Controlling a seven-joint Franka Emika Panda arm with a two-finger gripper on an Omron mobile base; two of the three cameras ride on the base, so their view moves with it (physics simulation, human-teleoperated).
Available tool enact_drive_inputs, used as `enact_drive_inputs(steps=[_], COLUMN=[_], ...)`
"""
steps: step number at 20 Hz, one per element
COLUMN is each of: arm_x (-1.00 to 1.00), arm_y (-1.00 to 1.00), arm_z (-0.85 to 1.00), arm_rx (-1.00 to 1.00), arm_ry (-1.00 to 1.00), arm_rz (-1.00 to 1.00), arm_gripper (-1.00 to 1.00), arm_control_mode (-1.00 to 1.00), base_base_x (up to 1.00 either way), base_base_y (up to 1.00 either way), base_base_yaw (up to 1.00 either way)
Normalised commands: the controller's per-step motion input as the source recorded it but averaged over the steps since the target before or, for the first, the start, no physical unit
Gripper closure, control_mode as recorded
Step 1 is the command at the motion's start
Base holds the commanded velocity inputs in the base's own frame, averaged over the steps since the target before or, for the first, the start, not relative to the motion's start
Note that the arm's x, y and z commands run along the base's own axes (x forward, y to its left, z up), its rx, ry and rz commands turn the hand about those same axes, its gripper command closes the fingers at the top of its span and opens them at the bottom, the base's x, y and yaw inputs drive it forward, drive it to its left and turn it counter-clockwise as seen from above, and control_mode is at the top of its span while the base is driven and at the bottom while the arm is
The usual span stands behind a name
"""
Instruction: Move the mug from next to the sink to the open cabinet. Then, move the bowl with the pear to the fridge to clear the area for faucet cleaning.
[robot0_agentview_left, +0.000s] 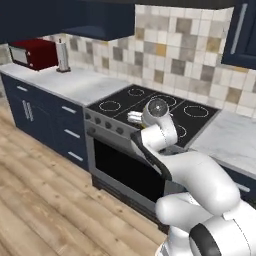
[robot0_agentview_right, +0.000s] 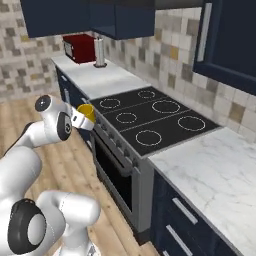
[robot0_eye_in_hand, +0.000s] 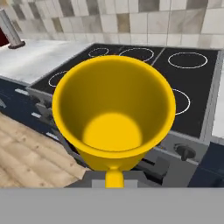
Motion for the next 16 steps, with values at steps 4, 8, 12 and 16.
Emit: enact_drive_inputs(steps=[4,8,12,16], arm_x=[0.0,0.0,0.0,0.0], arm_y=[0.0,0.0,0.0,0.0], arm_z=[0.0,0.0,0.0,0.0], arm_rx=[0.0,0.0,0.0,0.0], arm_ry=[0.0,0.0,0.0,0.0], arm_rz=[0.0,0.0,0.0,0.0], arm_gripper=[1.0,1.0,1.0,1.0], arm_control_mode=[1.0,1.0,1.0,1.0], base_base_x=[1.0,1.0,1.0,1.0], base_base_y=[0.96,1.0,1.0,1.0], base_base_yaw=[-0.45,-0.46,-0.48,-0.5])
